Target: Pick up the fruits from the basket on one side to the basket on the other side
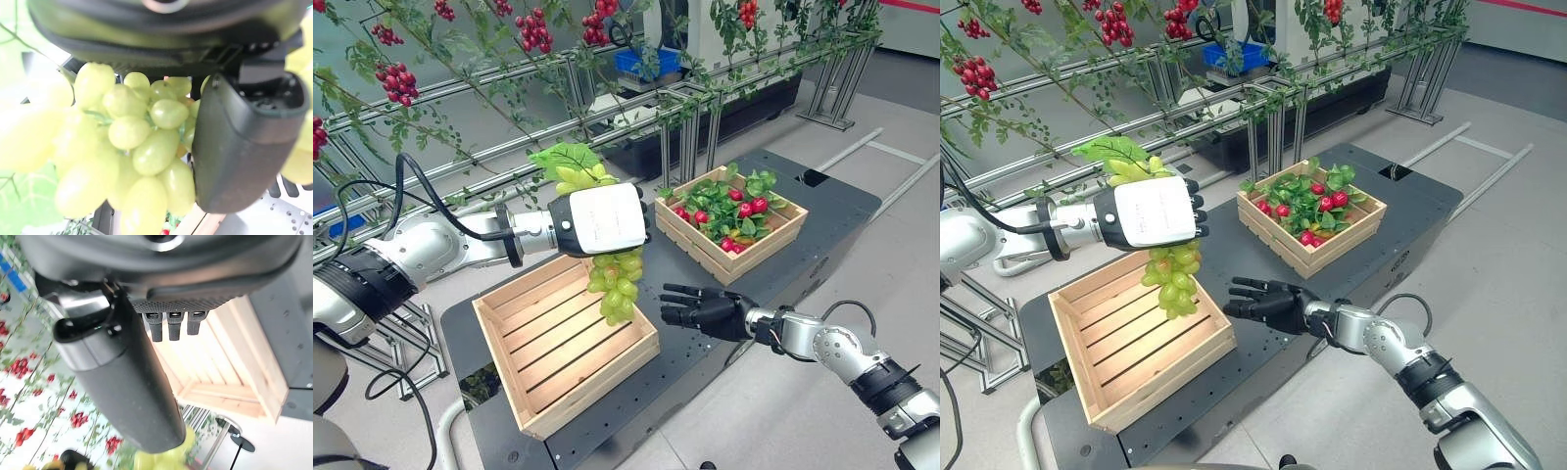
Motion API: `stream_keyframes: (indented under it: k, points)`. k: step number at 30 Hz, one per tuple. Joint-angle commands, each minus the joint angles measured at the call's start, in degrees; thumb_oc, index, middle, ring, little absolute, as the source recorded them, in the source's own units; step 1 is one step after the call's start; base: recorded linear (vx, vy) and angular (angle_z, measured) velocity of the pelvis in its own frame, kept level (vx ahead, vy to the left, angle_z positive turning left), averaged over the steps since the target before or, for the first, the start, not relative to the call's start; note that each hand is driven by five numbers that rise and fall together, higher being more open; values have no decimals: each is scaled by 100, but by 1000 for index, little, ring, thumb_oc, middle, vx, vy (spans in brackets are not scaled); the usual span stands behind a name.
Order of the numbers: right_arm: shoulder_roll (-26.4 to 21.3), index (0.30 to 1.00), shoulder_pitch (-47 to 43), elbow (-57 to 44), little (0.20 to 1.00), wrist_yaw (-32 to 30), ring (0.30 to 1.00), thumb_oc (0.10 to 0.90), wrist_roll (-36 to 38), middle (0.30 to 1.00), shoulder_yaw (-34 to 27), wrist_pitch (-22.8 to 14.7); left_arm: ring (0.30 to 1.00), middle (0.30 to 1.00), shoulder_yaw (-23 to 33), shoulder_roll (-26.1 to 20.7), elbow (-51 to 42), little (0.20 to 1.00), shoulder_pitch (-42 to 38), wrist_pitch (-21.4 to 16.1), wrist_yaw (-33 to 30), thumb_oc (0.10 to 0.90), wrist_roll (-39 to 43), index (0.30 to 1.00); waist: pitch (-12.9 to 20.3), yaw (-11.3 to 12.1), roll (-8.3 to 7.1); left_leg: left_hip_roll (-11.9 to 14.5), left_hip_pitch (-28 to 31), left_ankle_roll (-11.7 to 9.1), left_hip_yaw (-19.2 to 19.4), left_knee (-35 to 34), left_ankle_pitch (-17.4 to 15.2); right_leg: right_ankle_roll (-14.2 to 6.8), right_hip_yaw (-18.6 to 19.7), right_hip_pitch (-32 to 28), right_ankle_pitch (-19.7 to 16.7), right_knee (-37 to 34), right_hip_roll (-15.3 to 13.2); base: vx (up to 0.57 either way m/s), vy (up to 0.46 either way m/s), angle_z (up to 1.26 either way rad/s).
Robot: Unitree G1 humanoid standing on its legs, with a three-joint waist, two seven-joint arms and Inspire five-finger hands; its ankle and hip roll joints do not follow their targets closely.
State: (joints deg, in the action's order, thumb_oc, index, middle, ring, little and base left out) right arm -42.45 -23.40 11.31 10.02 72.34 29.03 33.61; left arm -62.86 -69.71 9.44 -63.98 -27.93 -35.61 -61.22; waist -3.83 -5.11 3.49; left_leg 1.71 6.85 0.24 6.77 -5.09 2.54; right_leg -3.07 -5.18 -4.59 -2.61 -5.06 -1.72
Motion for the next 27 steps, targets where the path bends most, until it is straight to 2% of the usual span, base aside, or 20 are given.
stream_keyframes:
  k: [1, 11, 17, 27]
  points:
    - [-17, 900, -41, -238, 900, 553, 900, 800, 269, 900, -956, -243, 300, 300, 713, -294, 393, 300, -524, 413, -339, 400, 174, 300, 407, 83, -251, -78, 48, -48, 45, 9, -422, -51, -89, -88, 72, 6, -149, 0, 0, 0]
    - [228, 900, -177, -504, 900, 528, 900, 800, 679, 900, -794, -361, 300, 300, 777, -129, 253, 300, -485, 355, -440, 400, 204, 300, 388, 105, -261, -75, 78, -37, 14, 9, -428, -41, -80, -115, 80, 6, -144, 0, 0, 0]
    - [626, 900, -456, -810, 900, 303, 900, 800, 1252, 900, -570, -550, 300, 300, 756, 4, 304, 300, -421, 335, -454, 400, 188, 300, 383, 169, -242, -77, 86, -31, -11, 9, -426, -35, -89, -137, 94, 6, -153, 0, 0, 0]
    - [1030, 900, -560, -1232, 900, 312, 900, 800, 1652, 900, -243, -620, 300, 300, 668, 166, 602, 300, -435, 334, -431, 400, 186, 300, 393, 227, -227, -84, 89, -17, -50, 9, -420, -38, -131, -162, 107, 6, -171, 0, 0, 0]
